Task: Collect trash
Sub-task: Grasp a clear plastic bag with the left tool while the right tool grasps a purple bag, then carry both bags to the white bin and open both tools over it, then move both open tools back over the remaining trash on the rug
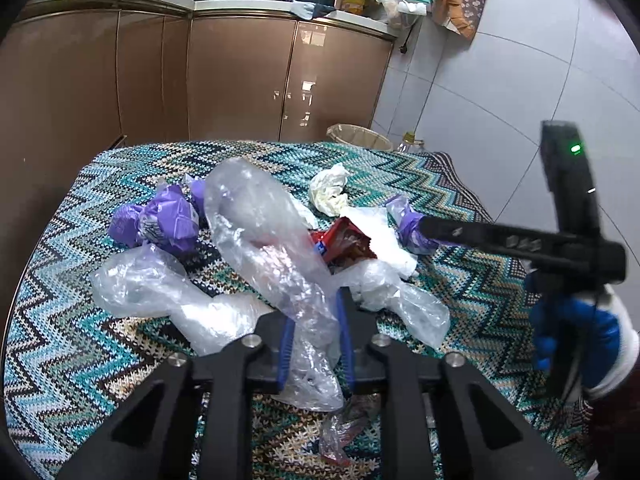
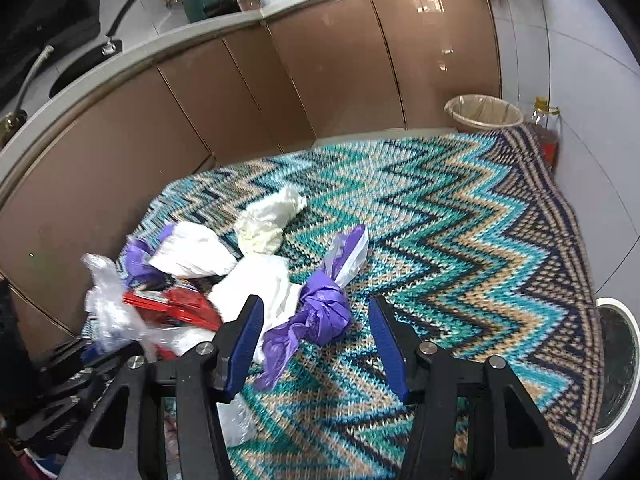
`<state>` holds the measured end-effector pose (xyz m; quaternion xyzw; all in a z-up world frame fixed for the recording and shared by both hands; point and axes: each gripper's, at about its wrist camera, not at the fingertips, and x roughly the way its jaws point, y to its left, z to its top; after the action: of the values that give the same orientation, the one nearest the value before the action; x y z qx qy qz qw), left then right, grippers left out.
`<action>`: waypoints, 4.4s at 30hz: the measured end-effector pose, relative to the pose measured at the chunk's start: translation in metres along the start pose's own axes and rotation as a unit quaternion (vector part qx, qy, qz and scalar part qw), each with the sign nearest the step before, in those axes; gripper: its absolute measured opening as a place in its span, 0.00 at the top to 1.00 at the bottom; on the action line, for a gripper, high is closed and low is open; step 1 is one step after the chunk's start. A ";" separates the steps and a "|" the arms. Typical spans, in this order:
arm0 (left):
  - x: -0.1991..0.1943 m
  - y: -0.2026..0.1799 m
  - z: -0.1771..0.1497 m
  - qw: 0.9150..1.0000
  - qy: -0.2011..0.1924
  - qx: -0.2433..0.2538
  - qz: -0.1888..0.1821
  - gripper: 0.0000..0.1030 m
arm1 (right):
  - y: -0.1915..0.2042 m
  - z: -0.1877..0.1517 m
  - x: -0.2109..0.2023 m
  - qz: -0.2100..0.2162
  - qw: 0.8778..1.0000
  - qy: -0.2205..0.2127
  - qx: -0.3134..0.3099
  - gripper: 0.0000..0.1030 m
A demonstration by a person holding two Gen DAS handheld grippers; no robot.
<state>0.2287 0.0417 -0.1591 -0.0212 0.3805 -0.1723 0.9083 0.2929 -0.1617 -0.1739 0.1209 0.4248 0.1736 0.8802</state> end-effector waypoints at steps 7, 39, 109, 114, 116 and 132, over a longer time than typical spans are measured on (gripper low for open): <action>-0.013 -0.005 0.000 1.000 -0.013 0.007 0.012 0.91 | -0.006 -0.003 0.014 -0.006 1.000 0.009 0.008 0.73; -0.113 -0.063 -0.027 0.990 -0.080 0.074 0.094 0.93 | 0.051 -0.057 -0.125 -0.030 0.996 -0.063 -0.062 0.74; 0.218 -0.446 0.062 0.961 0.105 0.154 -0.202 0.66 | -0.332 -0.118 -0.158 -0.215 0.955 -0.073 0.190 0.61; 0.215 -0.441 0.069 0.963 0.101 0.145 -0.204 0.56 | -0.332 -0.115 -0.162 -0.223 0.952 -0.073 0.194 0.56; 0.210 -0.437 0.074 0.963 0.099 0.141 -0.206 0.56 | -0.330 -0.114 -0.164 -0.229 0.951 -0.073 0.195 0.56; 0.060 -0.379 0.090 0.971 -0.015 0.129 -0.200 0.56 | -0.241 -0.100 -0.263 -0.225 0.953 -0.148 0.142 0.55</action>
<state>0.2180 -0.3424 -0.0722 0.0177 0.3300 -0.3973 0.8561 0.1109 -0.4825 -0.1359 0.1703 0.3259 -0.1104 0.9234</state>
